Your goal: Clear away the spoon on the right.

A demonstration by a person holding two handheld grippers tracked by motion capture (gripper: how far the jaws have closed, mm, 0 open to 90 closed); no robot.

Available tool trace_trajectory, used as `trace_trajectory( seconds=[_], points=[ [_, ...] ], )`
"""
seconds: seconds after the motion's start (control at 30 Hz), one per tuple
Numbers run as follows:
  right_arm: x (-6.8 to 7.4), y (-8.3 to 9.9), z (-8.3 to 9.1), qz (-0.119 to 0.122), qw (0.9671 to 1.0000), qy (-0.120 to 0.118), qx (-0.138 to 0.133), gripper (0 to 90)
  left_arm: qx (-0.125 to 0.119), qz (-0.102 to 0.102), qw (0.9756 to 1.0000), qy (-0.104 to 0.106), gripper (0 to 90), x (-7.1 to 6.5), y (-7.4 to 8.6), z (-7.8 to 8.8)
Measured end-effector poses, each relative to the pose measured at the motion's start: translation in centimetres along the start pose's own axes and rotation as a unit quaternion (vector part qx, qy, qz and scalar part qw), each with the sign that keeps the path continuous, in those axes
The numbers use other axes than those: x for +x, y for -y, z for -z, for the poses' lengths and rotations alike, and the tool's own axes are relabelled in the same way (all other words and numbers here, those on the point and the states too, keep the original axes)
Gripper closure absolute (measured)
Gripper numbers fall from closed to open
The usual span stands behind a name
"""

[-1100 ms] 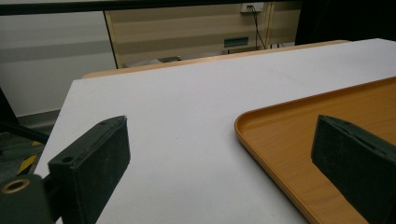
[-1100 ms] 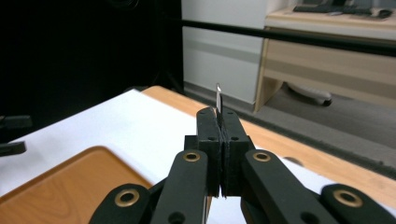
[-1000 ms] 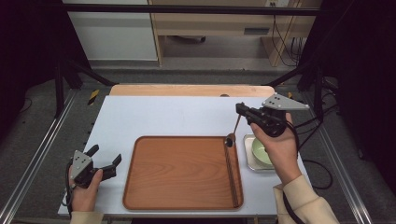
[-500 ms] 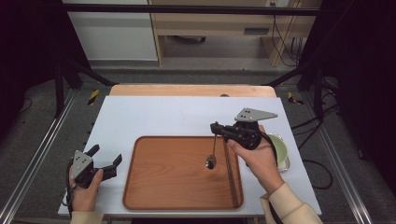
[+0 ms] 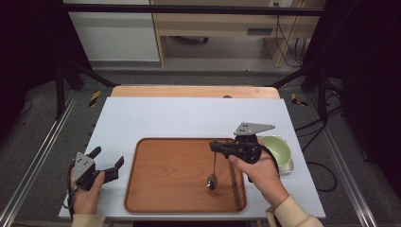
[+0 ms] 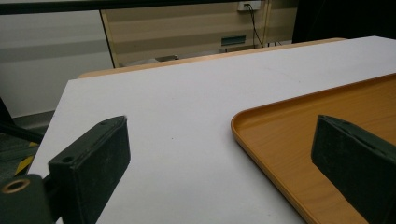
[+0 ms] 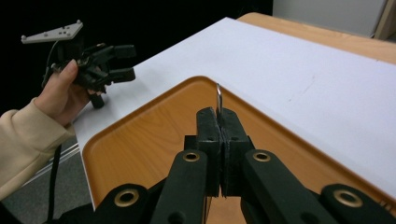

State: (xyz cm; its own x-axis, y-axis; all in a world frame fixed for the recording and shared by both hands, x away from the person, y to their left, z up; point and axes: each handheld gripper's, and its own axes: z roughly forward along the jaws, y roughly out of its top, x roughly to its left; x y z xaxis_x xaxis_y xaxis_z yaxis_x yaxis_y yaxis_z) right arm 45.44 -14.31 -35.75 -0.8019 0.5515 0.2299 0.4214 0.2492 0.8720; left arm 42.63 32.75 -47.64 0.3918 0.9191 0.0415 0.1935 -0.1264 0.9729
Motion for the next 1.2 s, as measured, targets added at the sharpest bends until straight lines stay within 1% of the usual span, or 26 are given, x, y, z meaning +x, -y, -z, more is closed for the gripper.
trace_trajectory(
  seconds=[0.13, 0.4, 0.6, 0.63, 0.73, 0.77, 0.8, 0.93, 1.03, 1.13, 1.2],
  points=[
    [-0.1, 0.7, -0.2, -0.007, 0.9998, -0.005, 0.019, 89.2, -0.001, 0.001, 1.0000, 0.001, 4.3, 0.0, 0.0, 0.0],
    [-0.5, 1.5, -0.8, -0.021, 0.9991, -0.017, 0.034, 89.2, 0.000, 0.000, 1.0000, 0.001, 4.4, -0.1, 0.0, 0.0],
    [-0.8, 2.3, -1.3, -0.024, 0.9982, -0.020, 0.051, 89.0, 0.000, 0.000, 1.0000, 0.001, 4.3, -0.1, 0.0, 0.0],
    [-0.9, 2.4, -1.3, -0.027, 0.9980, -0.020, 0.053, 88.9, 0.000, 0.000, 1.0000, 0.001, 4.3, -0.1, 0.0, 0.0],
    [-1.3, 2.7, -1.5, -0.035, 0.9973, -0.021, 0.060, 85.5, 0.000, 0.000, 1.0000, 0.002, 4.4, -0.1, 0.0, 0.0],
    [-1.4, 2.8, -1.6, -0.034, 0.9972, -0.021, 0.063, 84.6, 0.000, 0.000, 1.0000, 0.002, 4.4, -0.1, 0.0, 0.0],
    [-1.5, 2.9, -1.7, -0.034, 0.9970, -0.015, 0.068, 84.2, 0.001, 0.000, 1.0000, 0.002, 4.4, -0.1, 0.0, 0.0],
    [-1.9, 3.3, -2.3, -0.040, 0.9962, -0.007, 0.077, 81.8, 0.001, 0.000, 1.0000, 0.002, 4.4, -0.1, 0.0, -0.1],
    [-2.2, 3.5, -2.9, -0.039, 0.9954, 0.004, 0.088, 80.0, 0.001, 0.000, 1.0000, 0.002, 4.4, -0.1, 0.0, -0.1],
    [-2.3, 3.6, -3.5, -0.035, 0.9949, 0.011, 0.094, 78.7, 0.001, 0.000, 1.0000, 0.002, 4.4, 0.0, 0.0, -0.1],
    [-2.5, 3.6, -4.1, -0.027, 0.9939, 0.020, 0.105, 77.1, 0.002, 0.000, 1.0000, 0.002, 4.4, 0.0, 0.0, -0.1]
  ],
)
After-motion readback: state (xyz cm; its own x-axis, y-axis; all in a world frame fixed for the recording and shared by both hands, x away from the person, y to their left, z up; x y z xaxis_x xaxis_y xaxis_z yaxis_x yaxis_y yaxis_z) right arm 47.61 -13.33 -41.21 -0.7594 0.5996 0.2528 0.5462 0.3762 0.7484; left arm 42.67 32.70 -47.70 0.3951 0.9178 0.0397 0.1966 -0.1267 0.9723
